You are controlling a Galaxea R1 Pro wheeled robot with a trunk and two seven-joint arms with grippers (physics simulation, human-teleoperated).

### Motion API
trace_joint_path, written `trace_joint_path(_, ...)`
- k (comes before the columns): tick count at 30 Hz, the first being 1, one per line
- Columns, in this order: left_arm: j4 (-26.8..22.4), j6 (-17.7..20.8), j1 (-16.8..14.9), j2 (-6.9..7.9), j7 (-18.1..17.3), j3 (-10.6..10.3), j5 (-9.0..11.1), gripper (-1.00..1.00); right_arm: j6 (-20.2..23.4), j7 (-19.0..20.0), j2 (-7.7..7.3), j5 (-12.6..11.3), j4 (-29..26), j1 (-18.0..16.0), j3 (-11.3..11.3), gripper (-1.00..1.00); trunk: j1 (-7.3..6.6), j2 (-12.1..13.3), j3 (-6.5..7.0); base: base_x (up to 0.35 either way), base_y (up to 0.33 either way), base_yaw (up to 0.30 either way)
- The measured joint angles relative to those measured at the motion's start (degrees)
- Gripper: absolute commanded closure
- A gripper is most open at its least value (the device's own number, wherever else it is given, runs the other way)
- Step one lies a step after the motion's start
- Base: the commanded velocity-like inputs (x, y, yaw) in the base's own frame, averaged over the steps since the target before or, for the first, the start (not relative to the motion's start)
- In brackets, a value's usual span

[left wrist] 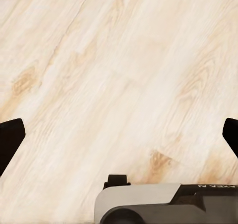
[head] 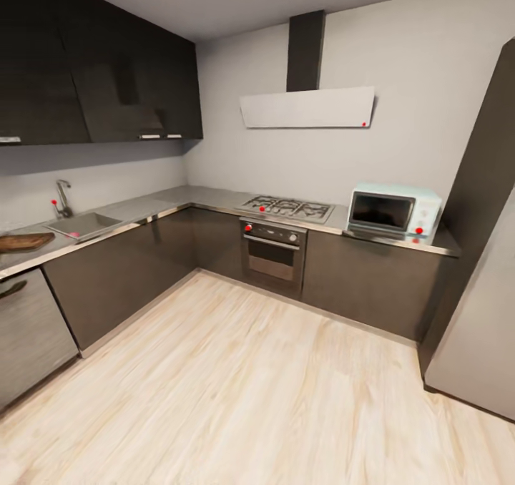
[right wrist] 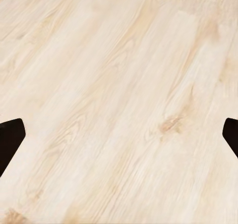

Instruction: In the kitchen, take the Vidalia onion out of the sink, dice it on the chopping board with the paring knife, put the diced onion into the bowl on the countertop, then place both the paring knife and the chopping board into the sink.

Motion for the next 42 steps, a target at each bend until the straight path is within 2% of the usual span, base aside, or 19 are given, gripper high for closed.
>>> trace_joint_path(42, 0.2, 0.1, 0.0, -0.01, 0.0, 0.0, 0.0, -1.0, 0.0, 0.0, 0.0, 0.0, 0.0, 0.0, 0.0, -1.0, -9.24, 16.9, 7.57, 0.0, 0.0, 0.276)
